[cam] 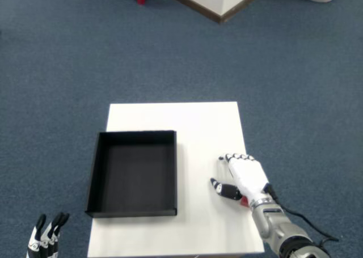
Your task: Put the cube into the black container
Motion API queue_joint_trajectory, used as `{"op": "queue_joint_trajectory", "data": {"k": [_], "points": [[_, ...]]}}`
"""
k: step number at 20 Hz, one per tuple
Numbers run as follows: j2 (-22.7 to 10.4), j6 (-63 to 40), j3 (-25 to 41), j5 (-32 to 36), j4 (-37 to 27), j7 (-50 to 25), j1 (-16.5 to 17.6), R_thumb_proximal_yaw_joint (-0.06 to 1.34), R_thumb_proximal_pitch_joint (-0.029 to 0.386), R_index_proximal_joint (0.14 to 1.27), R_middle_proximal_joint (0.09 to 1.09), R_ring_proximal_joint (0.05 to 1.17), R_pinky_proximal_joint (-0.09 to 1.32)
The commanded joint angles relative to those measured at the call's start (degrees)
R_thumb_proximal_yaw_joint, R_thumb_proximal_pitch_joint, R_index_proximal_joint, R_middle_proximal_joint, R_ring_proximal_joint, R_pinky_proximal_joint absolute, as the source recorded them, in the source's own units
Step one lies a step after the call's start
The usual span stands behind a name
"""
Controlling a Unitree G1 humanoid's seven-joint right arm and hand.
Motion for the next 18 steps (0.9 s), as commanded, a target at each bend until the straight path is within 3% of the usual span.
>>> {"op": "queue_joint_trajectory", "data": {"k": [1,18], "points": [[-1.03,-0.47,-0.8,1.59,-1.51,-1.37,-2.72,0.66,0.064,0.34,0.26,0.28,0.2],[-3.64,-7.27,-1.13,1.4,0.98,-7.04,-0.87,0.57,-0.003,0.29,0.24,0.23,0.13]]}}
